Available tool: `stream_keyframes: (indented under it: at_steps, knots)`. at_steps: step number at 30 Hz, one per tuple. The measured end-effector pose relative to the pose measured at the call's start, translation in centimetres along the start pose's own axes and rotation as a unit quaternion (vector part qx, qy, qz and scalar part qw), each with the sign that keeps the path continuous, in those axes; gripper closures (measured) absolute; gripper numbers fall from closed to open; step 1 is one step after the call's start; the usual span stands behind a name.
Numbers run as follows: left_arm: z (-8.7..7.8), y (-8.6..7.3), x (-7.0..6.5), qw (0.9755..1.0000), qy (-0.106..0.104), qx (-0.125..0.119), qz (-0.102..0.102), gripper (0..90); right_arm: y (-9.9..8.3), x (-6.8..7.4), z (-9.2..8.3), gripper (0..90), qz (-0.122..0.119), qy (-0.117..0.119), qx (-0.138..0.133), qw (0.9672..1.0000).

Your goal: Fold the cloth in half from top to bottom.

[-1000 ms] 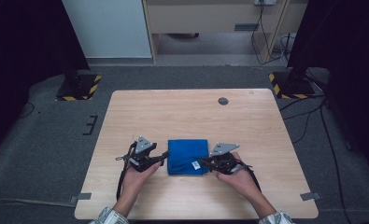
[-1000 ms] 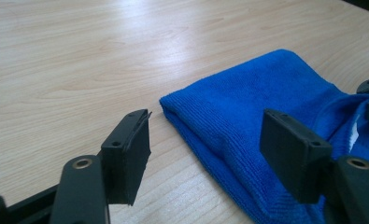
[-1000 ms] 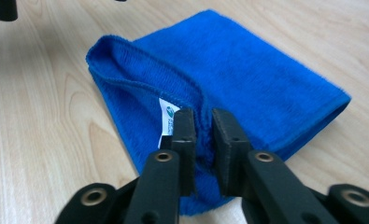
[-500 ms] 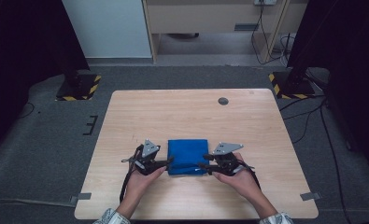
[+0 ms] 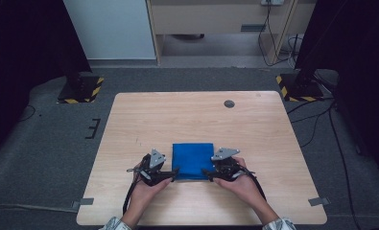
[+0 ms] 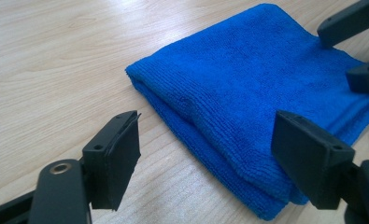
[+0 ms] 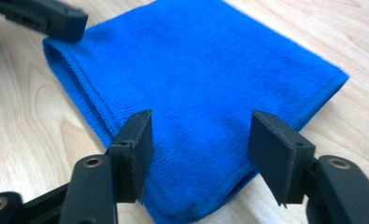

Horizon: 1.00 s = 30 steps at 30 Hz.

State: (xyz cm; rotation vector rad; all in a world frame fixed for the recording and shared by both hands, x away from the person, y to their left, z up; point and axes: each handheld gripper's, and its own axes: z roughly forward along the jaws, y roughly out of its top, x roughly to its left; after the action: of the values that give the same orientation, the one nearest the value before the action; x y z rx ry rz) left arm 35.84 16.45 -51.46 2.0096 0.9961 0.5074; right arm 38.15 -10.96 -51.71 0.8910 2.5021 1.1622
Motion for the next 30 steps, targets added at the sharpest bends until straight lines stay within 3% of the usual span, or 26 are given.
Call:
stream_keyframes:
  at_steps: [6, 20, 30]
  knots:
    - [0.4, -0.4, -0.3, 0.9995, 0.017, 0.024, 0.011, 16.9, -0.5, 0.4, 0.3, 33.4, -0.018, -0.006, 0.016, 0.9997]
    - [0.0, 0.1, 0.4, 0.9997, 0.021, 0.0, -0.009, 8.4, 0.2, -0.3, -0.1, 14.2, -0.004, -0.016, -0.018, 0.9997]
    - [-0.4, 0.6, 0.8, 0.9998, 0.018, -0.007, -0.008, 8.1, 0.8, -0.6, -0.3, 9.5, 0.001, -0.017, -0.036, 0.9992]
